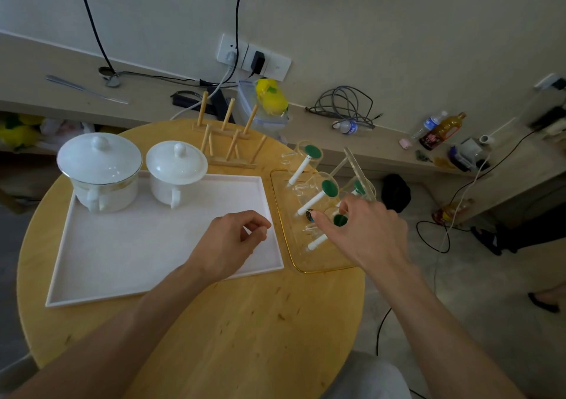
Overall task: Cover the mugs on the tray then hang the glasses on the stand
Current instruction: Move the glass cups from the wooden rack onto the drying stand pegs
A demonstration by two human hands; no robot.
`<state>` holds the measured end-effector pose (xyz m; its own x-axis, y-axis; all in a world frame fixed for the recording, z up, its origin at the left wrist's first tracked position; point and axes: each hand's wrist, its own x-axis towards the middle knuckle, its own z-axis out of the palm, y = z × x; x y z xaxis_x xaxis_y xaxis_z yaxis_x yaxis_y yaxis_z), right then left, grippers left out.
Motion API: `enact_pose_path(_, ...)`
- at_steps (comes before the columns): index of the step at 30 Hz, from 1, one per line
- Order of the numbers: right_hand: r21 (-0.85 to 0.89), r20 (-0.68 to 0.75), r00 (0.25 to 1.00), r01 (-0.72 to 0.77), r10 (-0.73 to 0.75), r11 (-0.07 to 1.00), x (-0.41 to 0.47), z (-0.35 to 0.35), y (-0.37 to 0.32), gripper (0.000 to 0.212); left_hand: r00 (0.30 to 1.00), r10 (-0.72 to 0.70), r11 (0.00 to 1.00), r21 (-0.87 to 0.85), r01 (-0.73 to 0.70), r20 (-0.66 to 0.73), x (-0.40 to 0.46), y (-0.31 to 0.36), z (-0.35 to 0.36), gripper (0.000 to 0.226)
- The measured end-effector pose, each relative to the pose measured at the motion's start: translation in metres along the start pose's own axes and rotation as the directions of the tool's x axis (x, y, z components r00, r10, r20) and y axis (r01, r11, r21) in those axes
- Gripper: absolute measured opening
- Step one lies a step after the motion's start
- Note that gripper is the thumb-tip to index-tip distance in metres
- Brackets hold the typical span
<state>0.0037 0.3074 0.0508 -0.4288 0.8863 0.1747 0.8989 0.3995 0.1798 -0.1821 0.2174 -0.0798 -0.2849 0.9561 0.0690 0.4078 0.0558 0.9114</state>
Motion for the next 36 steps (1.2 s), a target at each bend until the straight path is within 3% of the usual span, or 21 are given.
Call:
enact_pose_path(11,0.000,0.018,0.999,0.035,-0.035,0.999,0.002,-0.001,0.002,0.060,1.000,-0.002,1.000,-0.004,0.001,-0.005,0.000,0.000,-0.001,0.017)
enact_pose_path(22,0.025,0.028,0.999,0.033,-0.033,0.999,0.006,-0.010,0.004,0.079,1.000,-0.009,1.000,0.013,0.009,-0.012,0.001,-0.001,-0.002,0.017)
enact_pose_path(36,0.213,-0.025,0.999,0.051,-0.047,0.976,-0.006,-0.076,0.010,0.055,0.990,0.023,1.000,0.002,-0.022,-0.142,-0.066,0.062,-0.051,0.013)
